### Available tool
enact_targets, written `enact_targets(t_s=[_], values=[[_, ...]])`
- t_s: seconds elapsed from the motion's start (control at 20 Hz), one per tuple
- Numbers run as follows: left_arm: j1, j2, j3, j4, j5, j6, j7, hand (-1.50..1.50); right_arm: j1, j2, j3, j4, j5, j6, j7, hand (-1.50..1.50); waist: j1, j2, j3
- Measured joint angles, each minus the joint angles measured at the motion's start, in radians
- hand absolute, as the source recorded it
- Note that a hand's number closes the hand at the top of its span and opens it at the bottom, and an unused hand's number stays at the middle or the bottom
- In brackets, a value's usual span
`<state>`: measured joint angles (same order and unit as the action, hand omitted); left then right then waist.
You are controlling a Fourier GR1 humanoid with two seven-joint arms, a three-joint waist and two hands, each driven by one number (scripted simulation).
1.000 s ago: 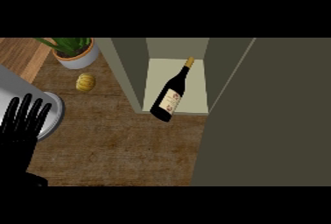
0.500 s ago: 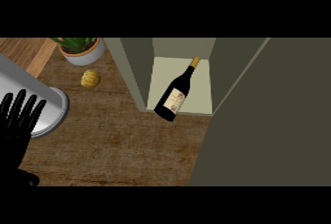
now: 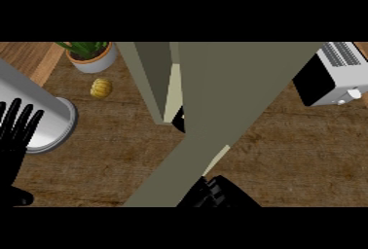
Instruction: Pick up the wine, place it into the cabinet and close the cabinet
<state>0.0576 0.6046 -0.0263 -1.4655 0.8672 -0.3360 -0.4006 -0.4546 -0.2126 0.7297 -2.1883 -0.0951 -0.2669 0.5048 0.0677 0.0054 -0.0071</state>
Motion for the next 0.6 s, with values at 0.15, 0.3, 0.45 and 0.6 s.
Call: enact_targets(t_s=[0.15,0.3,0.45,0.6], values=[[0.013,0.002,0.018,0.004,0.003,-0.008,-0.004,-1.50,-0.175,0.108,-0.018,0.135,-0.005,-0.053,0.061,1.50,-0.009,-0.003,0.002],[0.009,0.003,0.035,0.024,0.008,-0.017,0.002,-1.50,-0.332,0.161,-0.058,0.272,-0.045,-0.102,0.082,1.50,-0.022,-0.003,0.004],[0.023,-0.006,0.049,0.041,-0.005,-0.038,-0.011,-1.50,-0.436,0.187,-0.115,0.395,-0.107,-0.117,0.057,1.50,-0.031,-0.003,0.005],[0.035,-0.002,0.071,0.039,-0.005,-0.052,-0.006,-1.50,-0.508,0.200,-0.176,0.514,-0.172,-0.105,0.017,1.50,-0.036,-0.003,0.005]])
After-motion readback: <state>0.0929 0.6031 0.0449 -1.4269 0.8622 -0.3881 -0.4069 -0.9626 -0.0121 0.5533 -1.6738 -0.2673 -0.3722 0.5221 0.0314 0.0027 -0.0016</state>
